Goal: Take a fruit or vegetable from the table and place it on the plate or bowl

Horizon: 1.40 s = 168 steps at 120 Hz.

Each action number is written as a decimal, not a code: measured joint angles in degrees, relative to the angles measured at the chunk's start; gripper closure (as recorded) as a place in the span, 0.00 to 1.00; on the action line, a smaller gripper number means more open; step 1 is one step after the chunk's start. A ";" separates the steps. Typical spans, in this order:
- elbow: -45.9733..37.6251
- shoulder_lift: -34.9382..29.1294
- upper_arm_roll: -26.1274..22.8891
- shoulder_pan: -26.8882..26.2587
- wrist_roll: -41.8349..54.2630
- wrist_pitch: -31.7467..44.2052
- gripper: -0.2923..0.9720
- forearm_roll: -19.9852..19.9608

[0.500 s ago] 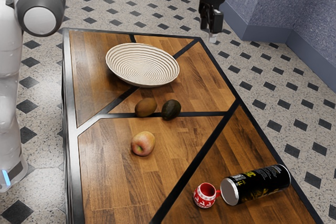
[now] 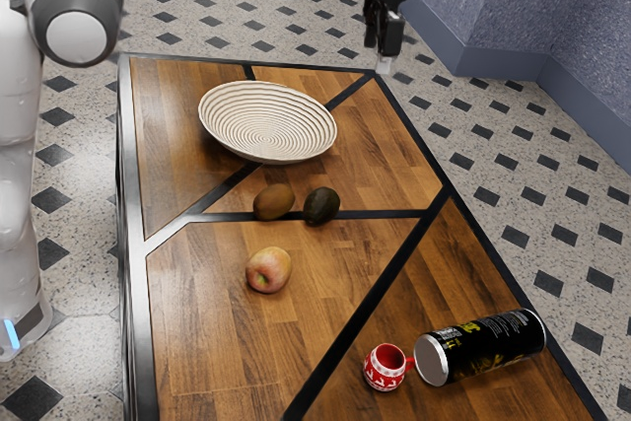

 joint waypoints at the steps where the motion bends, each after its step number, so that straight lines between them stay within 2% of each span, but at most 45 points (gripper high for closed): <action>1: -0.06 0.03 -0.01 -0.01 0.24 -0.15 0.23 0.03; 21: -3.29 0.21 -1.04 -0.44 8.40 0.20 0.23 0.38; 44: -14.27 -1.97 -2.19 -0.17 19.86 6.04 0.23 0.58; 61: -26.59 -10.33 -4.46 -0.57 26.44 10.62 0.23 0.77; 84: -35.65 -17.59 -7.69 -0.65 33.19 14.77 0.23 0.48; 97: -39.43 -20.76 -8.81 -0.73 36.12 15.76 0.23 -1.25; 129: -44.70 -25.07 -10.09 -0.67 41.43 12.68 0.23 -5.83; 168: -45.98 -25.55 -10.59 -0.65 45.40 3.49 0.23 -9.42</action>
